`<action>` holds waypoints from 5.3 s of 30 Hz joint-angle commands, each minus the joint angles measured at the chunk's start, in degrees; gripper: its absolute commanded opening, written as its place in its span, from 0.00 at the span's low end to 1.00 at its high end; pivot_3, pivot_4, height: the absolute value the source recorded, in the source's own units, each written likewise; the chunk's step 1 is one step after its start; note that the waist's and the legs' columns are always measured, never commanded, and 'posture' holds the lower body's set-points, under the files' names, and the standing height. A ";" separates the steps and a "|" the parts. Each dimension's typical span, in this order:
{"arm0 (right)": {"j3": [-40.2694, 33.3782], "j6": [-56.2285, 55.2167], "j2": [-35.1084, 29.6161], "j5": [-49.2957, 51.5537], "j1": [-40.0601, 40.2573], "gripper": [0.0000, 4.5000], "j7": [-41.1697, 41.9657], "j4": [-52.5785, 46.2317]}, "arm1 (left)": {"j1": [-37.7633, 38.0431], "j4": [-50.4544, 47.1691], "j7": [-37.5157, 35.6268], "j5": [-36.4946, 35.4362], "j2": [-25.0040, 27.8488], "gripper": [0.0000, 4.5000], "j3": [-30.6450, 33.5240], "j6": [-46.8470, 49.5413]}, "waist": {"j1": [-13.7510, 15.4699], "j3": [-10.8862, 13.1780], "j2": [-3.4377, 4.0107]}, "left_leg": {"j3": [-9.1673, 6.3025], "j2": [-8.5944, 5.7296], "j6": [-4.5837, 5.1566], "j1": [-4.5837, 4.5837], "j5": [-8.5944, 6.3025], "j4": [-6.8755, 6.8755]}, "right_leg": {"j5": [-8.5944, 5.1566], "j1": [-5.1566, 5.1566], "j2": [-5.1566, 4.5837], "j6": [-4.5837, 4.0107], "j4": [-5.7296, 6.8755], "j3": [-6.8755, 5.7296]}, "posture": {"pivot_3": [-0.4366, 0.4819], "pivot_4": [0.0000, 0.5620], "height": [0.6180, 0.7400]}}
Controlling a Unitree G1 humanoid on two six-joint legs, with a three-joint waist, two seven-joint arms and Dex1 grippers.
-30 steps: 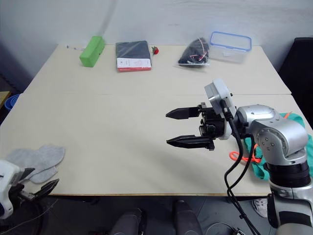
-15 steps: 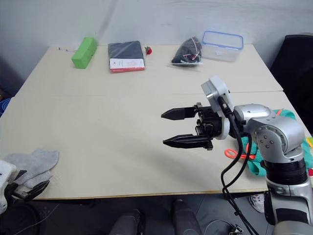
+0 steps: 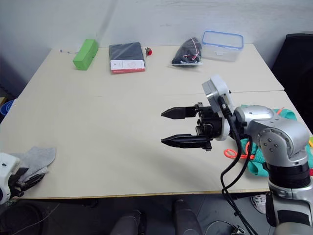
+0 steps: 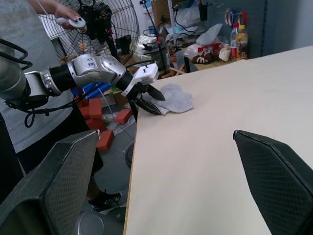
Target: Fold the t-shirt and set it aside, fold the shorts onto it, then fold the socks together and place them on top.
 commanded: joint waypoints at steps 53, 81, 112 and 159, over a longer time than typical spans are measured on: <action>12.15 -28.64 -3.00 -39.03 15.10 1.00 -14.01 -5.07 | -66.67 11.22 -21.03 5.24 1.37 0.86 -56.70 -14.07 | 1.72 0.03 -0.29 | 0.54 -0.02 -0.54 -1.06 0.53 0.70 | 0.41 -0.18 -0.55 0.83 -0.31 -1.17 | 0.48 0.27 1.00; 24.35 -51.14 8.56 -65.82 5.08 0.00 -16.11 19.34 | -83.63 70.93 -25.07 28.87 -15.08 0.01 -61.40 -66.48 | 2.99 0.03 -0.38 | 0.75 -0.19 -0.10 -1.24 0.53 0.99 | 0.52 -0.37 -0.37 1.03 -0.01 -1.13 | 0.48 0.27 1.00; 16.49 -65.98 -5.06 -49.57 11.62 0.27 1.12 23.47 | -50.09 3.53 -34.40 14.66 -4.78 0.27 -48.94 -21.41 | 1.58 0.02 -0.36 | 0.71 -0.08 -0.03 -0.95 0.49 0.91 | 0.48 -0.04 -0.79 0.97 -0.09 -1.09 | 0.48 0.27 1.00; 24.49 -98.26 2.96 -70.76 -12.28 0.00 -6.24 55.90 | -54.79 -3.88 -31.23 10.78 -9.91 0.01 -60.12 -9.72 | 1.37 0.03 -0.34 | 0.77 -0.07 -0.11 -0.97 0.53 0.94 | 0.46 -0.12 -0.34 0.93 0.08 -0.99 | 0.48 0.27 1.00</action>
